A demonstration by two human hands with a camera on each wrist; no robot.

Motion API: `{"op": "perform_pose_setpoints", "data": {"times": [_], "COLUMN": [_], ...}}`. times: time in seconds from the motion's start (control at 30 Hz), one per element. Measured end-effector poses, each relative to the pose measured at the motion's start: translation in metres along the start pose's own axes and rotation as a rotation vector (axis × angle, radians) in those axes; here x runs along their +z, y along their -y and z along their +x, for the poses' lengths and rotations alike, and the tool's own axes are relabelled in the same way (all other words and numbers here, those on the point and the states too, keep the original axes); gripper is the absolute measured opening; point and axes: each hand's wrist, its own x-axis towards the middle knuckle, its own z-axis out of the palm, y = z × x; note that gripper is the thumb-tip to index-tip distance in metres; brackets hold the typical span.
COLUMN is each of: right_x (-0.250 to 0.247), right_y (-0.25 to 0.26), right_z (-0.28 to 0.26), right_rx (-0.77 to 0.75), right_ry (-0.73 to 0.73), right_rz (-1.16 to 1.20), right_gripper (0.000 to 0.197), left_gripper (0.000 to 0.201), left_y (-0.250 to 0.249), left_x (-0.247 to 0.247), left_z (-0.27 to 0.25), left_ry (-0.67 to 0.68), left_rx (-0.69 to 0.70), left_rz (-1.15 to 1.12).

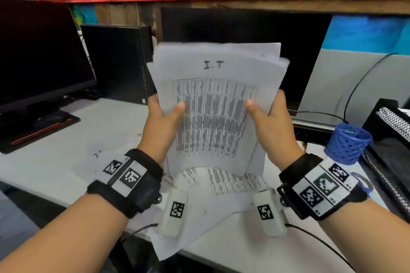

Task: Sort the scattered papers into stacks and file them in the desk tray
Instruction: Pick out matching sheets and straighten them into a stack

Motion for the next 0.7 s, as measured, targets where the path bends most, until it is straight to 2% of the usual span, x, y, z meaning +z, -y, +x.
{"op": "perform_pose_setpoints", "data": {"times": [0.17,0.3,0.37,0.43,0.47,0.63,0.7], "right_x": [-0.005,-0.009,-0.01,-0.009,-0.009,-0.006,-0.005], "right_y": [0.016,0.041,0.051,0.053,0.052,0.044,0.043], "right_z": [0.019,0.044,0.055,0.066,0.071,0.085,0.085], "right_rx": [-0.043,-0.216,-0.243,-0.209,-0.183,-0.077,-0.112], "right_ry": [-0.068,-0.155,-0.151,-0.148,-0.148,-0.23,-0.225], "right_rz": [0.05,0.011,-0.079,-0.115,-0.128,-0.036,-0.041], "right_gripper": [0.042,0.049,0.039,0.016,0.011,0.016,0.012], "left_gripper": [0.053,0.052,0.054,0.054,0.054,0.047,0.041], "left_y": [0.003,0.005,0.006,0.008,0.01,0.024,0.029], "left_x": [0.002,0.004,0.005,0.004,0.003,-0.002,-0.003], "left_z": [0.003,0.009,0.011,0.014,0.016,0.023,0.024], "left_ry": [0.011,0.026,0.021,0.019,0.018,0.048,0.059], "left_rx": [-0.038,-0.048,-0.057,-0.069,-0.077,-0.129,-0.136], "left_rz": [0.018,0.035,0.037,0.036,0.035,0.048,0.05]}}
